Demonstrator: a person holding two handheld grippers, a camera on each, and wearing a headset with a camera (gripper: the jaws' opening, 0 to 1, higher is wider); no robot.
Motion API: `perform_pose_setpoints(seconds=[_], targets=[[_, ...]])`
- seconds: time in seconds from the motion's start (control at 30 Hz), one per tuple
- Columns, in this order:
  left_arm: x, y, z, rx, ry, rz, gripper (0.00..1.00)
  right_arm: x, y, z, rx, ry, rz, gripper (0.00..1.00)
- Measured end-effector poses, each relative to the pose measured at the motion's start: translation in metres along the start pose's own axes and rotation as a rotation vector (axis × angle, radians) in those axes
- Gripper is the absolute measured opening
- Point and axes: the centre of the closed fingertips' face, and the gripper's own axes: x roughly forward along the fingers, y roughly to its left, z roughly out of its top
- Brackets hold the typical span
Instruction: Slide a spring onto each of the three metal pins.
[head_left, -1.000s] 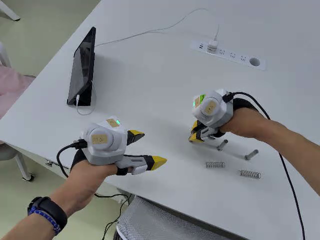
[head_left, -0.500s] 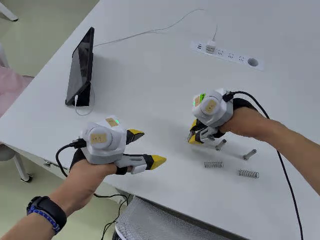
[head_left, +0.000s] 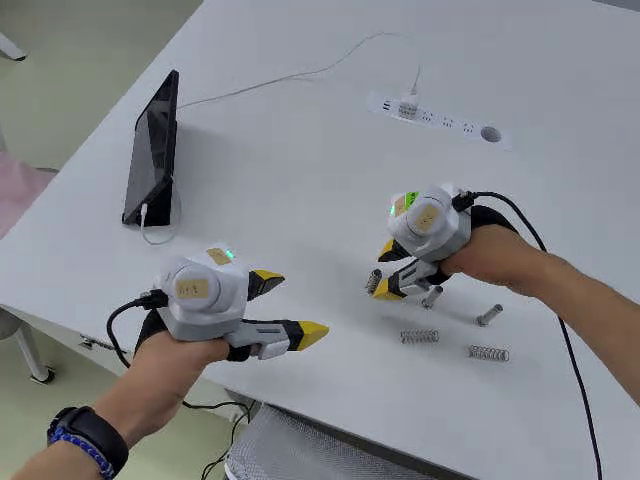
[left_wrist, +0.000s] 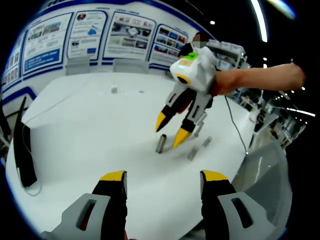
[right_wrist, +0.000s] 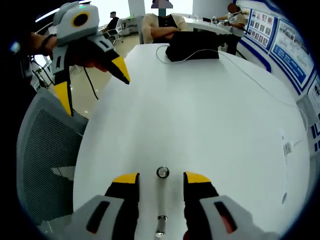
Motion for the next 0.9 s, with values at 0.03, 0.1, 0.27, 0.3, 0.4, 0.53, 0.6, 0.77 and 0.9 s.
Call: perform_pose_setpoints(seconds=[0.03,0.1,0.27,0.3,0.4,0.53,0.6,0.77,0.9], targets=[[0.000,0.000,0.001,0.000,-0.002,0.000,0.60,-0.001,0.000,0.000,0.007,-0.005,-0.003,0.36],[0.000,-0.001,0.001,0.000,-0.004,0.000,0.60,-0.003,0.002,0.000,0.024,-0.016,-0.008,0.37],[-0.001,-0.001,0.002,0.002,-0.007,0.000,0.60,-0.009,0.003,0.002,0.090,-0.068,-0.022,0.38],[-0.001,-0.001,0.002,0.002,-0.008,-0.001,0.60,-0.010,0.003,0.002,0.105,-0.080,-0.025,0.39],[-0.002,-0.001,0.002,0.003,-0.008,0.001,0.60,-0.016,0.003,0.004,0.147,-0.116,-0.040,0.41],[-0.002,-0.001,0.003,0.005,-0.009,0.003,0.61,-0.023,0.005,0.003,0.186,-0.156,-0.051,0.44],[-0.003,-0.001,0.003,0.004,-0.010,0.004,0.61,-0.026,0.007,0.002,0.201,-0.167,-0.057,0.44],[-0.003,-0.002,0.003,0.010,-0.008,0.004,0.62,-0.033,0.011,-0.004,0.232,-0.187,-0.077,0.47],[-0.002,-0.002,0.003,0.016,-0.006,0.003,0.63,-0.039,0.015,-0.006,0.263,-0.217,-0.091,0.51]])
